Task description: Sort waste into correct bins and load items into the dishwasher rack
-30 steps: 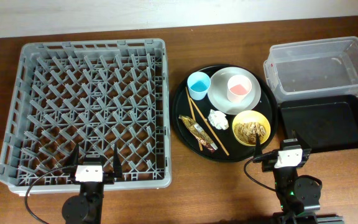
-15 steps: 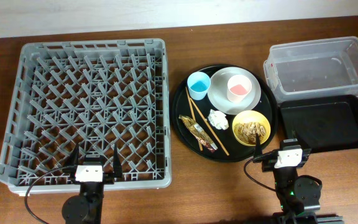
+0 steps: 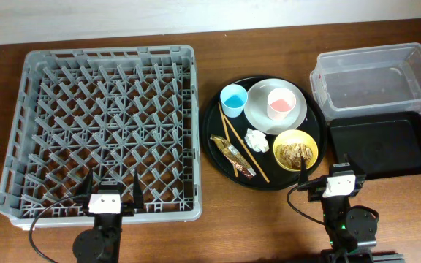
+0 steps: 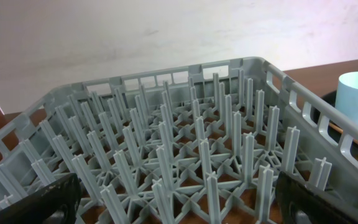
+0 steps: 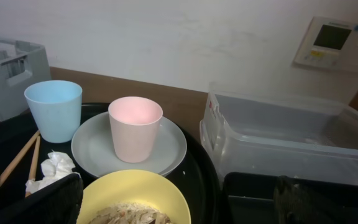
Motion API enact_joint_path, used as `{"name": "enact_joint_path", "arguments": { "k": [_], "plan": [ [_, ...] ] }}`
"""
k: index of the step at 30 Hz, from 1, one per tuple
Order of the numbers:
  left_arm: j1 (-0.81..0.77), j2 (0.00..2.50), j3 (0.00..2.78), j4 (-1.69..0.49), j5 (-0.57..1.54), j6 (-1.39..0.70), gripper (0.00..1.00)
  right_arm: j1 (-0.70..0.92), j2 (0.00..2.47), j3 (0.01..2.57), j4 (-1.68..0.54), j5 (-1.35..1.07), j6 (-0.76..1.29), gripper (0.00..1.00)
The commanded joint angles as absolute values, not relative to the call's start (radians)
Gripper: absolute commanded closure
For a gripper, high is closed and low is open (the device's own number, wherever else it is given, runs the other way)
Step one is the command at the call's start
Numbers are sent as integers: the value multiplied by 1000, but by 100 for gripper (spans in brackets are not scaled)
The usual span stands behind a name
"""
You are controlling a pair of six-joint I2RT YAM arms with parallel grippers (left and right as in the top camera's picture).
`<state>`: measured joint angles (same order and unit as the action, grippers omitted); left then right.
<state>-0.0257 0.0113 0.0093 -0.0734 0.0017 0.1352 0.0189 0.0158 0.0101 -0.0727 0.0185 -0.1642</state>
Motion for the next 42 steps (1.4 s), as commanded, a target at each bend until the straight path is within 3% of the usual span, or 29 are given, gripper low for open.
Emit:
{"name": "enact_joint_path", "arguments": {
  "k": [1,42],
  "plan": [
    [-25,14,9,-81,31,152,0,13,6,6,-80,30,-168,1],
    [-25,14,9,-56,23,152,0,13,6,6,-80,30,-168,1]
  ]
}}
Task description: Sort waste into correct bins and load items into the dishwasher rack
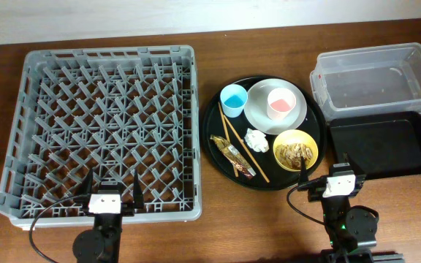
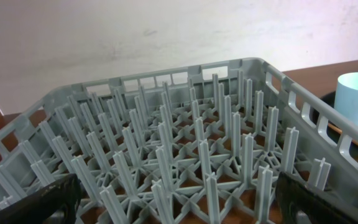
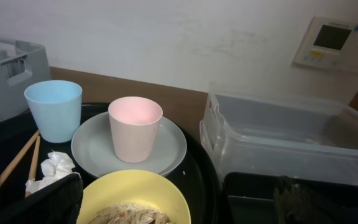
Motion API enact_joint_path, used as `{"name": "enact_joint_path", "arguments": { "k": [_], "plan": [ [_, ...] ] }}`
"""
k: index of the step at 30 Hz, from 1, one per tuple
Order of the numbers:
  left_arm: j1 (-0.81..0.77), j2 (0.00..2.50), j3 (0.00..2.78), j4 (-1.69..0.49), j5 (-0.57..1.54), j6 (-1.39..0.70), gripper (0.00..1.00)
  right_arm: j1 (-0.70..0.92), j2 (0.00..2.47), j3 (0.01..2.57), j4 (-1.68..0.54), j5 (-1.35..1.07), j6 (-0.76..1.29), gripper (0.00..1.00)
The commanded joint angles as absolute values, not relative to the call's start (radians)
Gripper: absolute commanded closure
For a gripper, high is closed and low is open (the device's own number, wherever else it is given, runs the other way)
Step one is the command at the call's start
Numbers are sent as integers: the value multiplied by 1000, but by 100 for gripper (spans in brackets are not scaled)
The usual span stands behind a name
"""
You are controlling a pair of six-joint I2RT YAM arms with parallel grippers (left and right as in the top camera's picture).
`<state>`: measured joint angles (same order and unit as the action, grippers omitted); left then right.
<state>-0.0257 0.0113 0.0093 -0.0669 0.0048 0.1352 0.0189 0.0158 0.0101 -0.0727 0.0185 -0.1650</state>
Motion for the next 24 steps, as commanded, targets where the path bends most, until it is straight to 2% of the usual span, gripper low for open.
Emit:
{"name": "enact_joint_path", "arguments": {
  "k": [1,7,12,19,24],
  "plan": [
    [-25,14,9,-62,23,152,0,13,6,6,-80,30,-168,1],
    [-25,14,9,11,62,152,0,13,6,6,-80,30,-168,1],
    [-25,14,52,62,262,143,0,13,6,6,-80,30,-168,1],
    [-25,119,448,-231,281,115,0,13,6,6,-80,30,-168,1],
    [-25,393,868,-513,311,120,0,13,6,6,-80,30,-168,1]
  ]
}}
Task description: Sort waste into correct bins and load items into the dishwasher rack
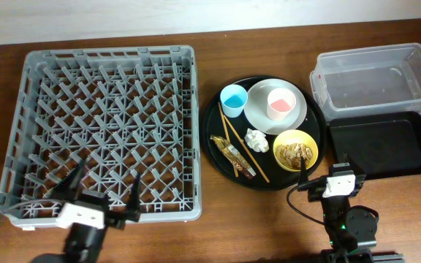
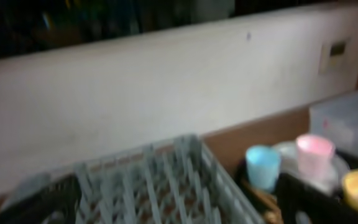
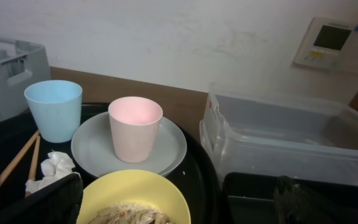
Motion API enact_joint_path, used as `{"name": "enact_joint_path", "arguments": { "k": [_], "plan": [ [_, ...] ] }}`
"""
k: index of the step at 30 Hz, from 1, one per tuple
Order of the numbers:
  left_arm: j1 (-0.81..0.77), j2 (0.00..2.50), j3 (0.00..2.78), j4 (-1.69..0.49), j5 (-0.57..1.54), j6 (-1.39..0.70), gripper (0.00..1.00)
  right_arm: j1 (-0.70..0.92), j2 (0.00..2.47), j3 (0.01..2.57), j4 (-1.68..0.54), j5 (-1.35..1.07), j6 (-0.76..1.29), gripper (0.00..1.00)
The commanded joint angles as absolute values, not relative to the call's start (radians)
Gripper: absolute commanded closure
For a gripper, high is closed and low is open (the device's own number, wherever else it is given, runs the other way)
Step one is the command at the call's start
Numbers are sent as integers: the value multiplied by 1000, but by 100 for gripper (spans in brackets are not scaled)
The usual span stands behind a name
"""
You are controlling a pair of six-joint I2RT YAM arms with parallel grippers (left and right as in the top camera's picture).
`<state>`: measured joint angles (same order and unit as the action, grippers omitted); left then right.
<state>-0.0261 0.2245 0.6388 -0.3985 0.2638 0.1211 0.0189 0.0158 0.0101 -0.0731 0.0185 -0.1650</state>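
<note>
The grey dishwasher rack (image 1: 108,52) fills the left of the table. On the round black tray (image 1: 221,172) stand a blue cup (image 1: 233,98), a pink cup (image 1: 281,103) on a grey plate (image 1: 258,117), and a yellow bowl (image 1: 296,150) of food scraps. Chopsticks (image 1: 241,150), a wrapper (image 1: 232,155) and a crumpled tissue (image 1: 256,139) lie there too. My left gripper (image 1: 102,186) is open over the rack's near edge, angled right; its blurred view shows the rack (image 2: 160,180) and blue cup (image 2: 263,167). My right gripper (image 1: 323,169) is open at the bowl (image 3: 135,196).
A clear plastic bin (image 1: 375,77) stands at the far right, with a shallow black bin (image 1: 382,145) in front of it. The wall runs along the table's far edge. Brown tabletop shows between the rack and the tray.
My left arm has moved: the wrist sits further left, turned to the right and lifted, its view blurred and now reaching the cups. The right arm and all items are unchanged.
At both earlier moments the two grippers stood open at the near edge, left facing into the rack, right facing the tray, with nothing moved. Now only the left wrist has shifted and tilted; every item lies where it was.
</note>
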Motion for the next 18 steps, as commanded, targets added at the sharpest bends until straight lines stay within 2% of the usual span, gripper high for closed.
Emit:
{"name": "enact_joint_path", "arguments": {
  "k": [1,6,9,11,18],
  "plan": [
    [-25,454,949,-577,330,122,0,13,6,6,-80,30,-168,1],
    [-25,800,1380,-991,416,122,0,13,6,6,-80,30,-168,1],
    [-25,950,1528,-1126,432,121,0,13,6,6,-80,30,-168,1],
    [-25,1019,1578,-1217,515,99,0,13,6,6,-80,30,-168,1],
    [-25,1117,1583,-1289,562,99,0,13,6,6,-76,64,-168,1]
  ]
}}
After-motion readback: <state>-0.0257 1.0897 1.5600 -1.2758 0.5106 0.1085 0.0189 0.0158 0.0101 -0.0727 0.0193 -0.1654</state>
